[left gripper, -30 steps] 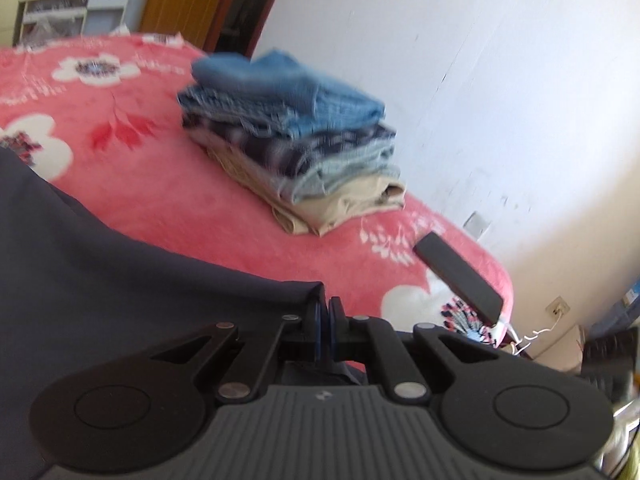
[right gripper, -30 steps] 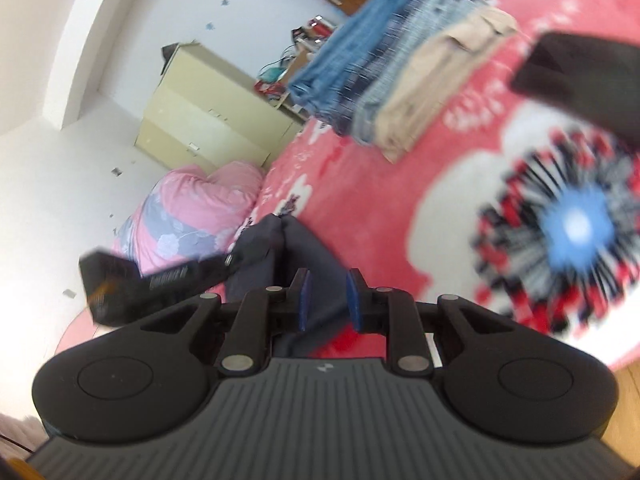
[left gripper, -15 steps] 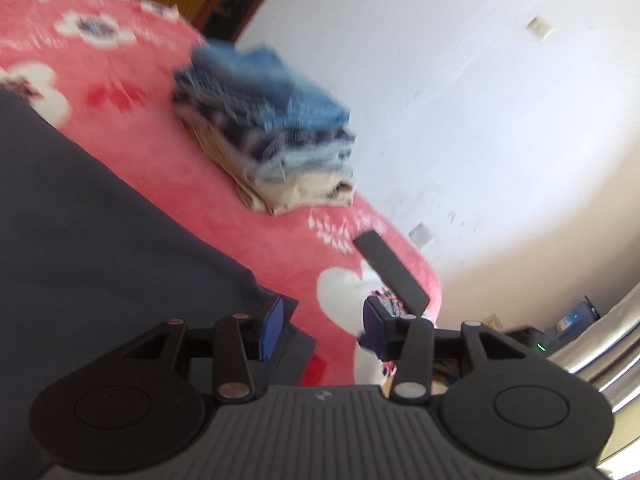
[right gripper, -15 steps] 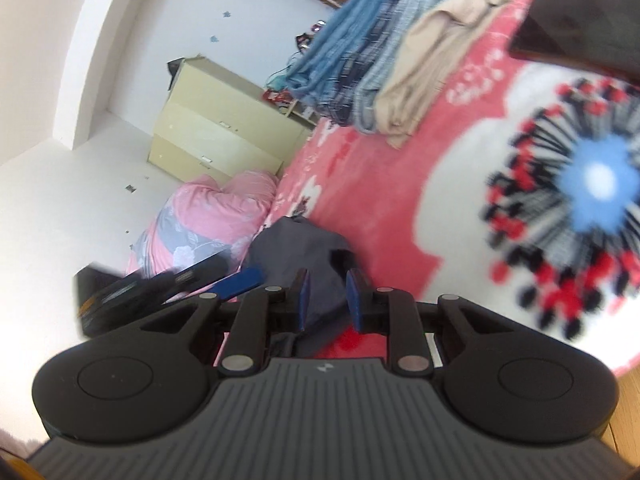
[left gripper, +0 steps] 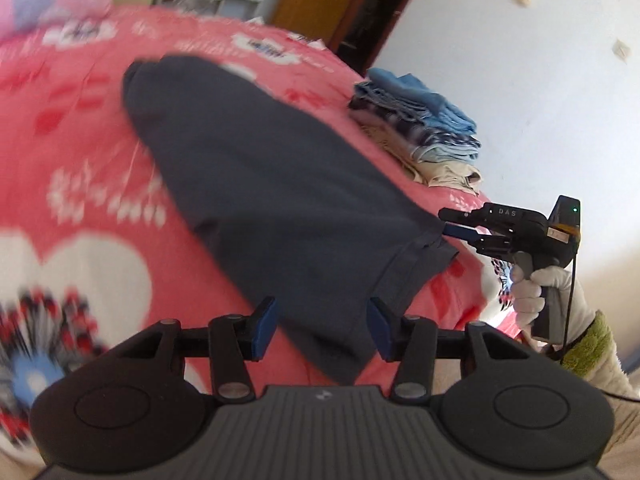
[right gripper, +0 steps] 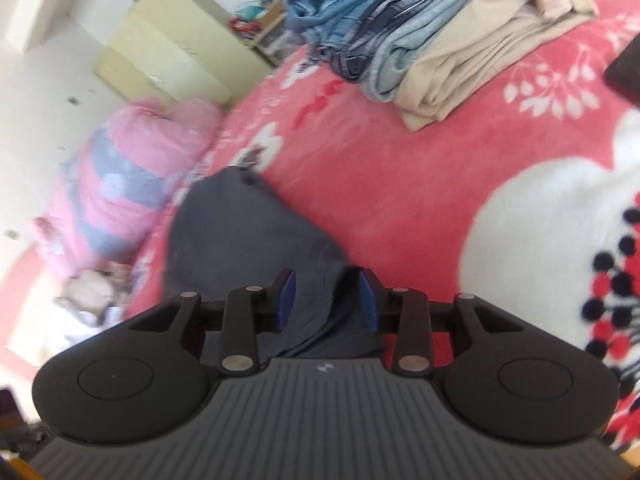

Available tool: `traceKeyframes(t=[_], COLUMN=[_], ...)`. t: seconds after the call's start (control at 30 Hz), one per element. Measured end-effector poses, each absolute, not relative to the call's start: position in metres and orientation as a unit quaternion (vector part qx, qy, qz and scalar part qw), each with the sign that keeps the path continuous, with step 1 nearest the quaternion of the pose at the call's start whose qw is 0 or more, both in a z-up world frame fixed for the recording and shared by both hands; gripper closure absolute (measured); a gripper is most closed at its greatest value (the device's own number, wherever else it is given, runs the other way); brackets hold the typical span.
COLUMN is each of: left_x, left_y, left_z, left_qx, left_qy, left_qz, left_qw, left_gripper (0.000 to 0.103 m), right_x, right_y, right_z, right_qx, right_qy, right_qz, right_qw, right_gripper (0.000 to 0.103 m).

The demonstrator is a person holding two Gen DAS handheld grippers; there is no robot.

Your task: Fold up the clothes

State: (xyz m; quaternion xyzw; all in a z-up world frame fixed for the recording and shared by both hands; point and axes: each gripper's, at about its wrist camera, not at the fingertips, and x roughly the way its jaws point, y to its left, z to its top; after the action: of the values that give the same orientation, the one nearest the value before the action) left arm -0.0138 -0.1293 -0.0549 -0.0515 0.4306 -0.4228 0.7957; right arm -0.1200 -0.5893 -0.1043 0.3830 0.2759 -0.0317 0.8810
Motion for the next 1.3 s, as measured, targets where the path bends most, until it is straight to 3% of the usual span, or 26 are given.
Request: traceKeyframes(t=[0.23, 0.43, 0.6, 0.7, 0.8, 0.9, 1.17, 1.3], left_x=[-0.007, 0.004, 0.005, 0.006, 0.005, 0.003, -0.003, -0.004], left_y=[-0.137, -0.139, -0.133, -0.133, -0.137, -0.136, -0.117, -0.127], left_z=[-0.089, -0.114, -0.119, -0.121, -0.124, -0.121, -0.1, -0.122], left_qx=[-0.109, -0.164, -0.201, -0.212, -0.21, -0.216, -0.239, -0.213], left_qy=[0.47, 0.502, 0.508, 0.509, 0.503, 0.494, 0.485, 0.518], left_qz=[-0.435, -0.421, -0.419, -0.418, -0.414, -0.412, -0.443, -0.436], left_qw=[0.76, 0.737, 0.725, 0.722, 0.729, 0.734, 0.715, 0.704], left_gripper=[0.06, 0.083, 0.082, 0.084, 0.1, 0.101, 0.101, 0.1], right_x=[-0.119, -0.118, -0.107, -0.105, -0.104, -0.105, -0.128, -0.127], right_y=[-0.575, -0.572, -0.569, -0.57, -0.569, -0.567, -0.567, -0.567], right_z=[-0.098, -0.098, -0.102, -0.102, -0.102, -0.1, -0.063, -0.08], right_qx=[0.354, 0.362, 0.359, 0.361, 0.36, 0.349, 0.354, 0.336], right_qy=[0.3, 0.301, 0.308, 0.305, 0.301, 0.292, 0.245, 0.281], right_qz=[-0.049, -0.041, -0.041, -0.043, -0.046, -0.048, -0.017, -0.038], right_qw=[0.884, 0.881, 0.88, 0.88, 0.882, 0.889, 0.902, 0.898], right_gripper=[0.068, 0.068, 0.072, 0.083, 0.098, 0.103, 0.103, 0.103])
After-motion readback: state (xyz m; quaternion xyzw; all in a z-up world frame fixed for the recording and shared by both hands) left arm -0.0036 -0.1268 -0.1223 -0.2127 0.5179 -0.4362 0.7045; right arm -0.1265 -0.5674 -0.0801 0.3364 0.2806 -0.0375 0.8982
